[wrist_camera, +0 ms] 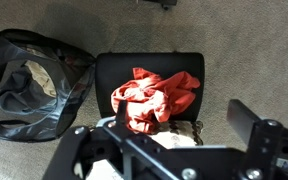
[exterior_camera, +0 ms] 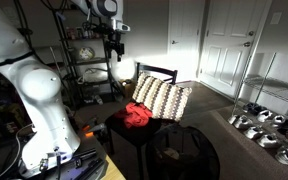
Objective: Put the red t-shirt in the black bag.
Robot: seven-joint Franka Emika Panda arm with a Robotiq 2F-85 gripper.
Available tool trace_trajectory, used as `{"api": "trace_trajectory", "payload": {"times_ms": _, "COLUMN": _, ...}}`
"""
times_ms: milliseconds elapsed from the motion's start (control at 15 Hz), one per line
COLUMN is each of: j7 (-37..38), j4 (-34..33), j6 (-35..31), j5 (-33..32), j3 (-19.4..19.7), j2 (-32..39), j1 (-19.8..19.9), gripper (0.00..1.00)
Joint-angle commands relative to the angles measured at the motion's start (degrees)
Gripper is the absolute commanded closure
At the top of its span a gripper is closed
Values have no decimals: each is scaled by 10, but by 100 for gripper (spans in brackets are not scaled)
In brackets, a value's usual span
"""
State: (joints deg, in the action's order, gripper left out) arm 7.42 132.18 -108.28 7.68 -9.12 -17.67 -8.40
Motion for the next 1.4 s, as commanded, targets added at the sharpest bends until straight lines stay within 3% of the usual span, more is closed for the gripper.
{"api": "trace_trajectory", "payload": {"times_ms": 0, "j7": -2, "j4": -27, "j6": 3, "j5": -22, "j3": -31, "j2": 29, "j1": -20, "gripper": 0}}
{"api": "trace_trajectory", "payload": {"times_ms": 333, "j7": 11, "j4": -105, "j6": 15, "j5": -80, "j3": -99, "j2": 132, "j1": -66, "gripper": 0}}
{"api": "trace_trajectory", "payload": {"times_ms": 533, "j7": 11, "j4": -139, "j6": 2, "j5": -133, "j3": -110, "j2": 205, "j1": -82, "gripper": 0}}
{"api": "trace_trajectory", "payload": {"times_ms": 1000, "j7": 142, "j4": -179, "j6": -114, "j5": -209, "j3": -48, "j2": 332, "j1": -90, "gripper": 0}}
{"api": "trace_trajectory", "payload": {"times_ms": 1200, "j7": 135, "j4": -183, "j6": -117, "j5": -207, "j3": -19, "j2": 358, "j1": -84, "gripper": 0}}
{"api": "trace_trajectory", "payload": {"times_ms": 1333, "j7": 79, "j4": -175, "j6": -107, "j5": -165, "j3": -14, "j2": 357, "j1": -66, "gripper": 0}}
